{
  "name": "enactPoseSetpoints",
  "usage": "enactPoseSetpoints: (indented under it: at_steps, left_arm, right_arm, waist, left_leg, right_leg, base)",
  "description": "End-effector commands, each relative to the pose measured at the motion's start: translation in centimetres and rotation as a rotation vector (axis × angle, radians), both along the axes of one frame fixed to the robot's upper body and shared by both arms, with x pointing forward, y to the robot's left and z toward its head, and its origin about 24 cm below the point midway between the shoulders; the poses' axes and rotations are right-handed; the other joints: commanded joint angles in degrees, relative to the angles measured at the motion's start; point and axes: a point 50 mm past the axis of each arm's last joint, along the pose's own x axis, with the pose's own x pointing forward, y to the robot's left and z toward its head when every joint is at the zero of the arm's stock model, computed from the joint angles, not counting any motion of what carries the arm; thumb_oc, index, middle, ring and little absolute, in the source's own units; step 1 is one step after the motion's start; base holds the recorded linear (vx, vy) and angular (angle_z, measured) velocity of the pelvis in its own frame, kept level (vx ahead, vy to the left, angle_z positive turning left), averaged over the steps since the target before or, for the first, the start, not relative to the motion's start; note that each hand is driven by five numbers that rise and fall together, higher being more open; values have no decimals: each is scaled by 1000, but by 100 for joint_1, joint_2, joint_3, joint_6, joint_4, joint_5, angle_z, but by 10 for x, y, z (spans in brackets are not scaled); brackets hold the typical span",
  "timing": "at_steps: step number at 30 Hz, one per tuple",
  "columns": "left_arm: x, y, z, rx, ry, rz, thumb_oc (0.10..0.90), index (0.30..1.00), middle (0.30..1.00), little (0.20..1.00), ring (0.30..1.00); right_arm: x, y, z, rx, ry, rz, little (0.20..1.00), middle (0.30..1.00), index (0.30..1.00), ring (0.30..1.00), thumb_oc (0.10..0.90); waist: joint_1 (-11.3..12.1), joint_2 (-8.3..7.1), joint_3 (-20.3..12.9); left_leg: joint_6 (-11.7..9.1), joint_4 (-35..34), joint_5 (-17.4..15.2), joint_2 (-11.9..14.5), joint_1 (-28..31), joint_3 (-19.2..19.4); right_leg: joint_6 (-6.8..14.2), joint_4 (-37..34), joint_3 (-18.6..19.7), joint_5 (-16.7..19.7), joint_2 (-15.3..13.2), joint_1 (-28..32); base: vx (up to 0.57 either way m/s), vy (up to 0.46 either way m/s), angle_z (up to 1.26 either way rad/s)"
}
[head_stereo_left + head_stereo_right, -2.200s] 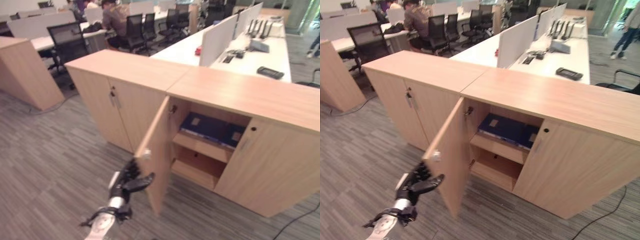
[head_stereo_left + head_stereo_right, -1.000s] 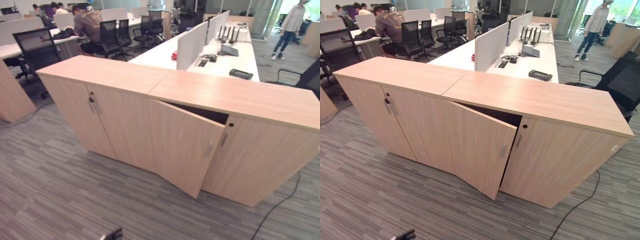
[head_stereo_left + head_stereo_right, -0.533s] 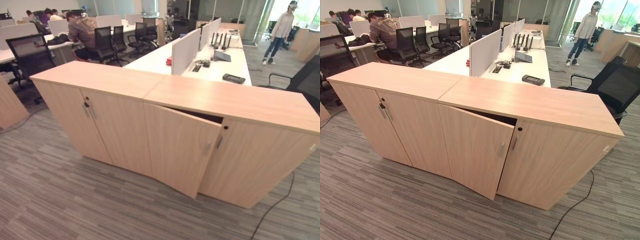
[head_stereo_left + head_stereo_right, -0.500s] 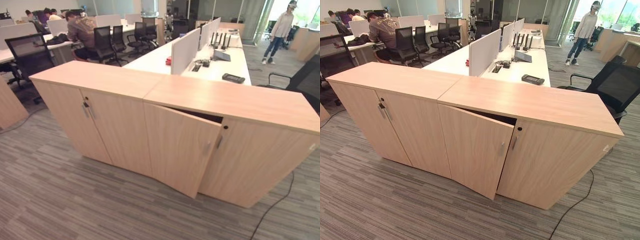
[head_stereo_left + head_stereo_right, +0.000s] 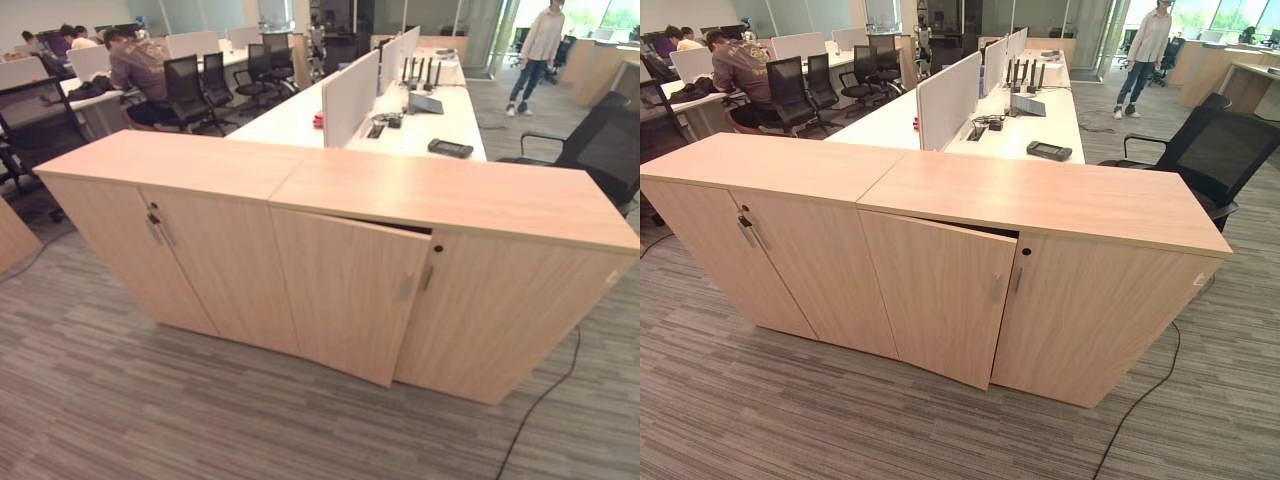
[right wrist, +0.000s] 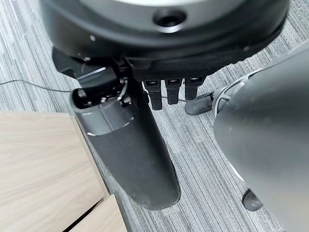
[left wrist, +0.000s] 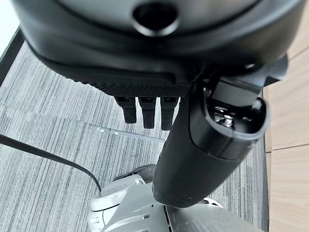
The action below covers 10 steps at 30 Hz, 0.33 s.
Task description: Put the empty folder in the office cabinet
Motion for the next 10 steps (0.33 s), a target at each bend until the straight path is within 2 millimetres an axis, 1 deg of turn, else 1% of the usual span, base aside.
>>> enactPoseSetpoints:
  at_steps: [1, 2, 4, 10]
  left_arm:
    - [33, -23, -2, -62, -74, -52, 800, 900, 900, 900, 900]
    - [25, -24, -4, -63, -40, -58, 800, 900, 900, 900, 900]
    - [20, -23, -4, -57, -19, -59, 800, 900, 900, 900, 900]
    - [18, -20, -4, -50, -19, -58, 800, 900, 900, 900, 900]
  right_arm:
    - [38, -3, 6, -35, -83, 1, 900, 900, 900, 900, 800]
    - [40, -3, 6, -35, -88, 20, 900, 900, 900, 900, 800]
    - [41, -2, 6, -33, -90, 35, 900, 900, 900, 900, 800]
    - [43, -1, 6, -33, -92, 59, 900, 900, 900, 900, 800]
  waist:
    - [14, -69, 164]
    - [3, -68, 166]
    - [0, -72, 162]
    - [-3, -64, 168]
  left_leg:
    - [-70, -44, -677, 72, 349, -377]
    - [-62, -44, -690, 67, 355, -363]
    - [-62, -44, -696, 67, 360, -355]
    - [-55, -44, -704, 47, 378, -362]
  right_leg:
    - [-63, 35, -278, 24, 151, -118]
    - [-63, 35, -250, 26, 149, -121]
    - [-62, 35, -244, 20, 148, -118]
    - [-60, 35, -241, 16, 140, -90]
  base:
    - [-7, 12, -3]
    - [0, 0, 0]
    - [0, 0, -2]
    - [-1, 1, -1]
